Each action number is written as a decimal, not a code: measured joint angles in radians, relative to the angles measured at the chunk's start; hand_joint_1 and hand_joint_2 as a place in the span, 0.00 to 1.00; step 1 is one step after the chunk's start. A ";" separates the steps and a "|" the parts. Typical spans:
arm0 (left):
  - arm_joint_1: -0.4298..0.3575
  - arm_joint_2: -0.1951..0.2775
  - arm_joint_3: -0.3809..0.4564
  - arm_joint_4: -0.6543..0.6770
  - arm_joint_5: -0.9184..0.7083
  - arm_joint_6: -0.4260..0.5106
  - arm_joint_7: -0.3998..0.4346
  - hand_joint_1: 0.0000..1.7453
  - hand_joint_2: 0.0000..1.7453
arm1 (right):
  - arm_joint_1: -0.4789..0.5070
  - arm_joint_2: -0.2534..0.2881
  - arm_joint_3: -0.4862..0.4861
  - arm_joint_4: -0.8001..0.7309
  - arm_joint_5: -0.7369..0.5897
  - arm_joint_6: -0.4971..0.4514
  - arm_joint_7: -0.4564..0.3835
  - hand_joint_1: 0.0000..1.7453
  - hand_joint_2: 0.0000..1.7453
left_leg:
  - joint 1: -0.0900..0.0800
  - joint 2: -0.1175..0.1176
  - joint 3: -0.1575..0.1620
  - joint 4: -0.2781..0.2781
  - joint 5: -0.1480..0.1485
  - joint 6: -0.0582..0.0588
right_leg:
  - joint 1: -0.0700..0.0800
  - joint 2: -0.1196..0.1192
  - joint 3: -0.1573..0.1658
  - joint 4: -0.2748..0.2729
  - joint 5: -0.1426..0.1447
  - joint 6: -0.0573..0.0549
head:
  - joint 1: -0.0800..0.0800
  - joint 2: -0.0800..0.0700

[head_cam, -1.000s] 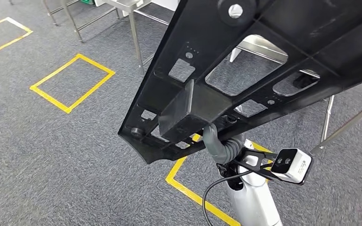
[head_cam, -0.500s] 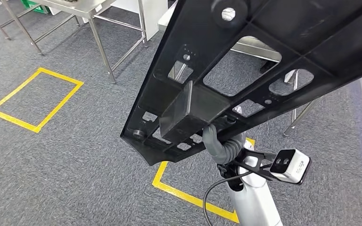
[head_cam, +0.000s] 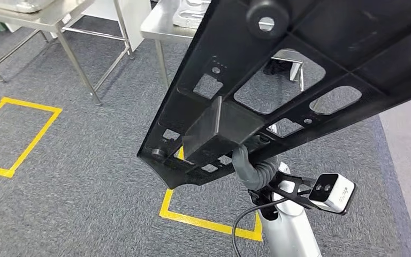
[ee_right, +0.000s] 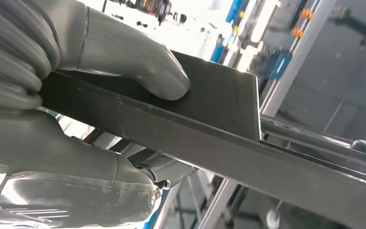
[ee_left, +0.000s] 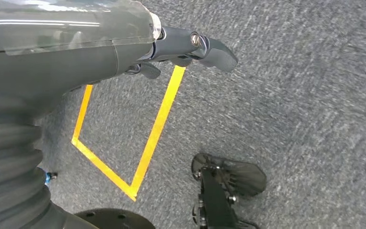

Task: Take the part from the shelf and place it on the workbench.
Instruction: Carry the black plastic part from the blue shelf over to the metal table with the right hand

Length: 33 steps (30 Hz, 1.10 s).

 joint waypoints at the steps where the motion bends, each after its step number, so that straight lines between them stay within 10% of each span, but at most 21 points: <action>1: -0.002 0.001 0.000 0.000 -0.001 0.000 -0.001 0.00 1.00 | 0.002 0.000 -0.002 -0.002 0.000 0.000 0.000 1.00 1.00 | 0.002 -0.014 -0.001 0.009 -0.009 -0.005 | -0.004 0.011 0.001 -0.003 0.002 -0.005 | 0.000 0.000; 4: -0.001 0.002 0.000 0.000 -0.002 0.000 -0.003 0.00 1.00 | 0.004 0.002 -0.003 -0.006 0.002 0.000 -0.001 1.00 1.00 | 0.009 -0.092 -0.063 0.149 -0.087 -0.019 | -0.012 0.044 0.004 -0.009 0.006 -0.017 | 0.000 0.000; 7: 0.006 0.002 0.000 0.000 -0.002 -0.002 -0.002 0.00 1.00 | 0.010 0.002 -0.003 -0.006 0.002 0.002 0.000 1.00 1.00 | 0.011 -0.107 -0.142 0.297 -0.129 -0.026 | -0.012 0.084 0.004 -0.007 0.006 -0.019 | 0.000 0.000; 11: 0.004 0.003 0.000 0.000 -0.001 -0.003 -0.002 0.00 1.00 | 0.012 0.002 -0.003 -0.006 0.002 0.002 0.001 1.00 1.00 | 0.023 -0.158 -0.055 0.082 -0.003 -0.025 | -0.014 0.136 0.003 0.007 0.001 -0.005 | 0.000 0.000; 13: 0.004 0.002 0.000 0.000 0.001 -0.003 -0.003 0.00 1.00 | 0.011 0.002 -0.003 -0.006 0.003 0.002 0.001 1.00 1.00 | 0.026 -0.198 -0.031 0.024 0.009 -0.017 | -0.015 0.158 -0.008 0.014 0.003 0.008 | 0.000 0.000; 15: 0.003 0.001 0.000 0.000 0.006 -0.003 -0.005 0.00 1.00 | 0.011 0.002 -0.003 -0.006 0.003 0.002 0.002 1.00 1.00 | 0.025 -0.187 -0.031 0.023 0.010 -0.003 | -0.017 0.177 -0.017 0.014 0.008 0.022 | 0.000 0.000; 17: 0.001 0.000 0.000 0.000 0.009 -0.003 -0.009 0.00 1.00 | 0.011 0.002 -0.004 -0.007 0.002 0.002 0.001 1.00 1.00 | 0.024 -0.164 -0.029 0.018 0.014 0.012 | -0.017 0.142 -0.029 0.035 -0.006 0.032 | 0.000 0.000; 19: 0.001 0.000 0.000 0.000 0.010 -0.003 -0.011 0.00 1.00 | 0.009 0.001 -0.005 -0.007 0.002 0.002 0.001 1.00 1.00 | 0.021 -0.137 -0.028 0.014 0.016 0.024 | -0.016 0.078 -0.075 0.132 -0.059 0.038 | 0.000 0.000; 22: 0.004 0.000 0.001 0.000 0.010 -0.003 -0.012 0.00 1.00 | 0.011 0.001 -0.005 -0.007 0.002 0.002 0.001 1.00 1.00 | 0.016 -0.094 -0.028 0.014 0.014 0.028 | -0.019 0.054 -0.157 0.299 -0.120 0.042 | 0.000 0.000; 28: -0.001 -0.003 0.001 0.000 0.010 -0.002 -0.015 0.00 1.00 | 0.011 0.001 -0.005 -0.007 0.012 -0.004 0.001 1.00 1.00 | 0.008 -0.036 -0.015 0.016 0.000 0.010 | -0.003 -0.016 -0.005 0.025 -0.006 0.015 | 0.000 0.000; 31: -0.005 -0.003 0.001 0.000 0.012 -0.003 -0.017 0.00 1.00 | 0.012 0.001 -0.005 -0.008 0.015 -0.009 0.001 1.00 1.00 | 0.008 -0.023 -0.007 0.011 -0.005 -0.008 | -0.003 0.002 -0.004 0.012 -0.005 -0.001 | 0.000 0.000; 33: -0.007 -0.002 0.002 0.000 0.015 -0.007 -0.018 0.00 1.00 | 0.012 0.001 -0.005 -0.009 0.014 -0.012 0.001 1.00 1.00 | 0.010 -0.053 -0.022 0.052 -0.035 -0.017 | -0.010 0.014 0.001 0.002 0.000 -0.013 | 0.000 0.000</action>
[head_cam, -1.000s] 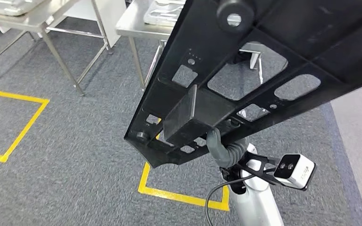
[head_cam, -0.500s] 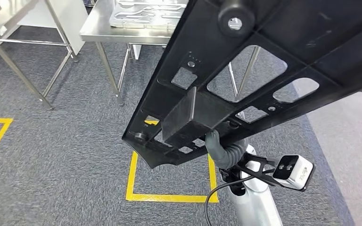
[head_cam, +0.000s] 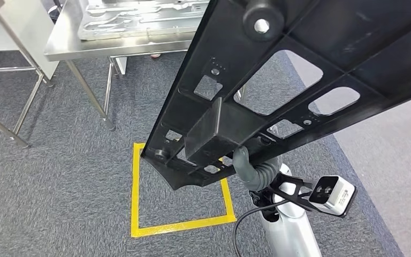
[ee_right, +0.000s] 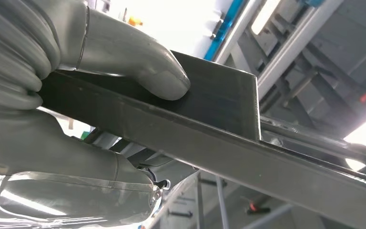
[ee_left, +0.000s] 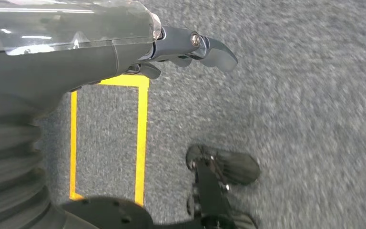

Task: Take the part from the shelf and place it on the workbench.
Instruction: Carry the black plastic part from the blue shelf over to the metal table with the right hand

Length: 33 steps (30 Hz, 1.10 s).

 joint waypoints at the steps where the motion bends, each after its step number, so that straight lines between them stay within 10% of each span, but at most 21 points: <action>1: 0.000 0.000 0.000 0.000 0.001 -0.002 0.000 0.00 1.00 | 0.001 0.000 0.000 -0.001 -0.001 -0.001 0.000 1.00 1.00 | 0.002 -0.023 -0.025 0.053 -0.030 -0.003 | -0.002 0.005 0.002 -0.002 0.001 -0.004 | 0.000 0.000; 3: 0.004 0.000 0.001 0.000 0.002 -0.005 0.001 0.00 1.00 | 0.002 0.001 0.000 -0.001 -0.001 -0.002 0.000 1.00 1.00 | 0.002 -0.049 -0.095 0.192 -0.091 -0.007 | 0.000 0.017 0.002 -0.003 0.000 -0.010 | 0.000 0.000; 5: 0.007 0.000 0.002 0.000 0.004 -0.005 0.002 0.00 1.00 | 0.005 0.001 0.000 -0.001 -0.001 -0.003 0.000 1.00 1.00 | 0.002 -0.053 -0.132 0.250 -0.090 -0.007 | 0.002 0.030 0.004 -0.002 -0.002 -0.011 | 0.000 0.000; 10: 0.005 0.001 0.002 0.000 0.002 -0.005 0.003 0.00 1.00 | 0.007 0.001 0.000 -0.001 -0.001 -0.005 0.000 1.00 1.00 | -0.002 -0.057 -0.021 -0.022 0.058 0.015 | 0.007 0.050 0.013 0.003 -0.009 0.002 | 0.000 0.000; 15: 0.000 0.001 0.003 0.000 -0.005 -0.005 0.005 0.00 1.00 | 0.006 0.001 -0.006 -0.001 -0.002 -0.004 0.000 1.00 1.00 | 0.000 -0.056 -0.013 -0.050 0.068 0.042 | 0.005 0.049 -0.004 0.035 -0.031 0.030 | 0.000 0.000; 20: -0.005 0.003 0.003 0.000 -0.005 -0.010 0.010 0.00 1.00 | 0.013 0.000 -0.017 -0.001 -0.009 -0.001 0.000 1.00 1.00 | 0.001 -0.054 -0.012 -0.052 0.069 0.051 | -0.007 0.045 -0.132 0.294 -0.137 0.049 | 0.000 0.000; 25: -0.005 0.003 0.004 0.000 0.002 -0.017 0.019 0.00 1.00 | 0.009 0.000 -0.019 0.001 -0.015 0.012 0.000 1.00 1.00 | -0.002 -0.055 -0.007 -0.050 0.062 0.036 | -0.008 0.033 -0.006 0.030 -0.007 0.037 | 0.000 0.000; 30: -0.003 0.006 0.010 0.000 0.010 -0.020 0.012 0.00 1.00 | 0.001 0.001 -0.019 0.009 -0.019 0.011 0.000 1.00 1.00 | 0.000 -0.054 -0.011 -0.034 0.044 0.005 | -0.004 0.035 0.007 0.000 -0.006 0.005 | 0.000 0.000; 33: -0.001 0.007 0.011 0.000 0.010 -0.023 0.008 0.00 1.00 | -0.005 0.002 -0.019 0.013 -0.020 0.011 0.000 1.00 1.00 | 0.003 -0.055 -0.087 0.129 -0.040 -0.004 | -0.004 0.034 0.013 -0.006 -0.007 -0.009 | 0.000 0.000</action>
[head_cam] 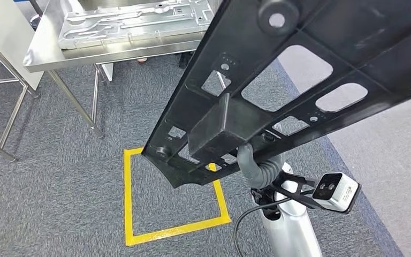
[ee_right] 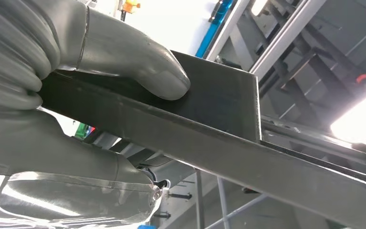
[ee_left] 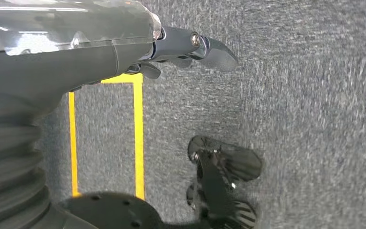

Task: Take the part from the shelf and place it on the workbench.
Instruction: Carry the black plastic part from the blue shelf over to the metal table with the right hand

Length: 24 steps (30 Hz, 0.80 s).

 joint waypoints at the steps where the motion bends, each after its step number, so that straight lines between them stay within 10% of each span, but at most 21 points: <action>1: 0.002 0.000 0.000 0.000 0.000 0.000 -0.001 0.00 1.00 | 0.000 0.000 0.000 0.003 0.000 0.000 0.000 1.00 1.00 | 0.000 0.000 -0.035 0.067 -0.024 -0.002 | 0.002 0.001 0.000 0.000 -0.001 -0.002 | 0.000 0.000; 3: 0.006 0.001 0.001 0.000 0.000 -0.001 -0.002 0.00 1.00 | 0.001 0.000 0.000 0.008 -0.001 -0.001 0.001 1.00 1.00 | 0.000 0.000 -0.065 0.113 -0.019 -0.001 | 0.006 0.003 0.003 0.001 -0.004 -0.004 | 0.000 0.000; 7: 0.006 0.005 0.002 0.000 0.001 -0.003 -0.005 0.00 1.00 | 0.001 0.000 0.000 0.011 -0.003 -0.002 0.001 1.00 1.00 | -0.005 -0.001 0.043 -0.124 0.105 0.020 | 0.014 0.007 0.019 0.002 -0.013 0.004 | 0.000 0.000; 12: 0.007 0.006 0.004 0.000 0.003 -0.003 -0.005 0.00 1.00 | -0.001 0.001 0.000 0.011 -0.001 -0.005 0.001 1.00 1.00 | -0.007 -0.001 0.071 -0.183 0.112 0.043 | 0.012 0.006 0.015 0.016 -0.028 0.030 | 0.000 0.000; 16: 0.005 0.006 0.005 0.000 0.003 -0.005 -0.005 0.00 1.00 | -0.003 0.001 0.000 0.016 0.016 -0.032 0.001 1.00 1.00 | -0.002 -0.003 0.080 -0.190 0.110 0.056 | 0.003 0.005 -0.098 0.235 -0.128 0.049 | 0.000 0.000; 18: 0.007 0.006 0.006 0.000 0.003 -0.006 -0.005 0.00 1.00 | -0.001 0.000 0.000 0.020 0.023 -0.045 0.001 1.00 1.00 | -0.002 -0.011 0.083 -0.189 0.105 0.054 | -0.005 0.005 -0.145 0.304 -0.132 0.056 | 0.000 0.000; 22: 0.006 0.005 0.006 0.000 0.003 -0.006 -0.007 0.00 1.00 | -0.003 -0.001 0.000 0.028 0.026 -0.060 0.001 1.00 1.00 | 0.000 -0.039 0.099 -0.186 0.091 0.039 | -0.018 0.027 -0.046 0.075 -0.001 0.057 | 0.000 0.000; 24: 0.005 0.005 0.006 0.000 0.003 -0.006 -0.009 0.00 1.00 | -0.003 -0.003 0.001 0.033 0.026 -0.067 0.001 1.00 1.00 | 0.000 -0.052 0.098 -0.185 0.086 0.026 | -0.015 0.041 -0.018 0.014 0.008 0.050 | 0.000 0.000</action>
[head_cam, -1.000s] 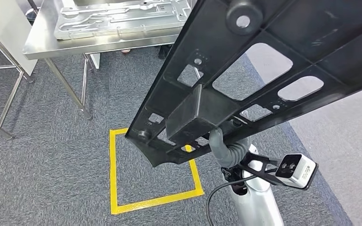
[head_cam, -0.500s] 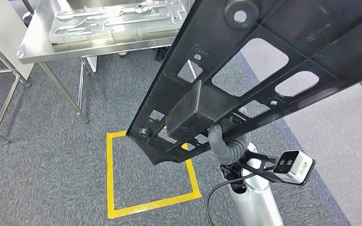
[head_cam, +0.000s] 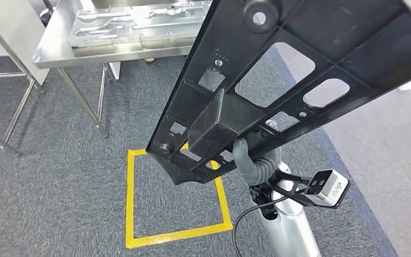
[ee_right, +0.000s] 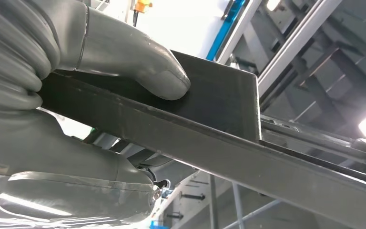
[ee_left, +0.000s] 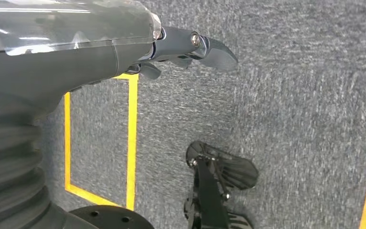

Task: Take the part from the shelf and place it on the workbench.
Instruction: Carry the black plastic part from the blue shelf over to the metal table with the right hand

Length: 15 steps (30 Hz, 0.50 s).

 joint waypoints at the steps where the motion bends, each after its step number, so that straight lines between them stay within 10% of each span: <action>1: 0.001 0.000 0.000 0.000 0.000 0.000 -0.001 0.00 1.00 | 0.000 -0.001 0.000 0.003 0.000 -0.003 0.000 1.00 1.00 | 0.001 -0.006 -0.001 -0.001 -0.001 -0.007 | 0.003 -0.003 0.002 -0.003 -0.005 -0.006 | 0.000 0.000; 5: 0.004 0.002 0.000 0.000 -0.001 0.000 -0.002 0.00 1.00 | -0.001 -0.002 0.003 0.009 0.000 -0.006 0.000 1.00 1.00 | 0.006 0.011 -0.025 0.065 -0.043 -0.027 | 0.000 -0.029 0.027 -0.020 -0.011 -0.034 | 0.000 0.000; 9: 0.007 0.002 0.000 0.000 -0.001 0.000 -0.002 0.00 1.00 | 0.001 -0.002 0.005 0.018 0.000 -0.005 0.000 1.00 1.00 | 0.006 0.035 -0.162 0.297 -0.111 -0.032 | 0.010 -0.059 0.047 -0.021 -0.029 -0.046 | -0.001 0.000; 13: 0.010 0.003 0.001 0.000 -0.002 0.000 -0.002 0.00 1.00 | 0.001 -0.003 0.005 0.022 -0.004 -0.003 0.000 1.00 1.00 | 0.002 0.055 -0.091 0.097 0.029 -0.017 | 0.016 -0.080 0.077 -0.021 -0.054 -0.039 | -0.001 0.000; 15: 0.009 0.004 0.001 0.000 -0.004 0.000 -0.002 0.00 1.00 | 0.001 -0.003 0.005 0.022 -0.009 0.002 0.000 1.00 1.00 | -0.004 0.063 -0.059 0.025 0.050 -0.007 | 0.020 -0.085 0.081 -0.020 -0.061 -0.029 | 0.000 0.000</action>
